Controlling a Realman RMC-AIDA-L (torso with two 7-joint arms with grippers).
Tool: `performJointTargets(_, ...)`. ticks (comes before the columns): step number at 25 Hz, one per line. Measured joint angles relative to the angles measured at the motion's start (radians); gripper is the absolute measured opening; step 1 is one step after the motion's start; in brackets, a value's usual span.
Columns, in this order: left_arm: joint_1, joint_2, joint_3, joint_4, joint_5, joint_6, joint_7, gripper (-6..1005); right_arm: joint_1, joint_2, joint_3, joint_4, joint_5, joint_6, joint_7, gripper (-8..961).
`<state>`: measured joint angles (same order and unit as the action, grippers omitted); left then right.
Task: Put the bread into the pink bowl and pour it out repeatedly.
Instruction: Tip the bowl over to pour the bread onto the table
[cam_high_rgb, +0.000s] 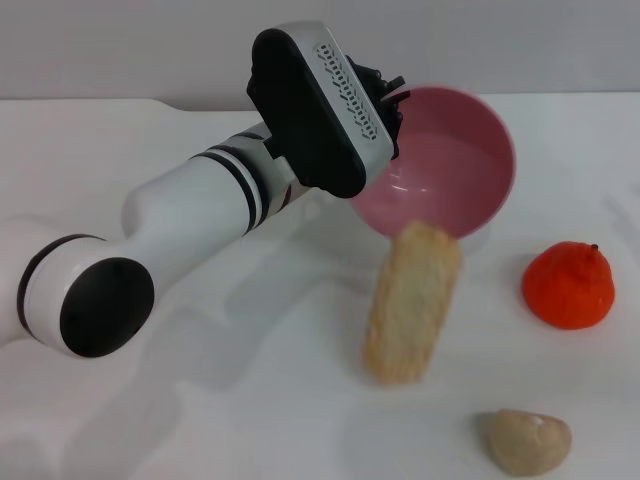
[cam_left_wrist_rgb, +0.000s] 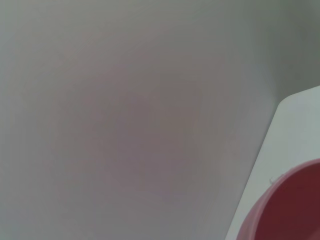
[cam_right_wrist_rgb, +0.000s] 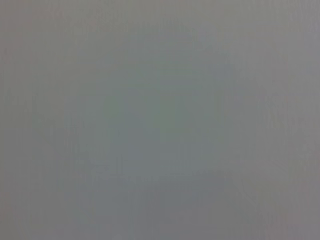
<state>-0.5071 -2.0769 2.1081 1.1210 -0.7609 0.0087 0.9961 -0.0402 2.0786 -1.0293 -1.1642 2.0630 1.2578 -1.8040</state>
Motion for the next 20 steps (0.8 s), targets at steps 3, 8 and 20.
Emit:
performJointTargets(3,-0.001,0.000,0.001,0.000,0.000,0.001,0.000,57,0.002,0.000,-0.004,0.000,0.000,0.000,0.000,469)
performJointTargets(8,-0.001,0.000,0.001,0.000,-0.009,0.011,-0.008,57,0.016,-0.002,-0.009,0.018,0.000,0.000,0.000,469)
performJointTargets(20,-0.085,0.000,-0.182,0.009,-0.012,-0.176,-0.276,58,0.042,-0.001,-0.036,0.034,-0.053,0.000,0.000,470)
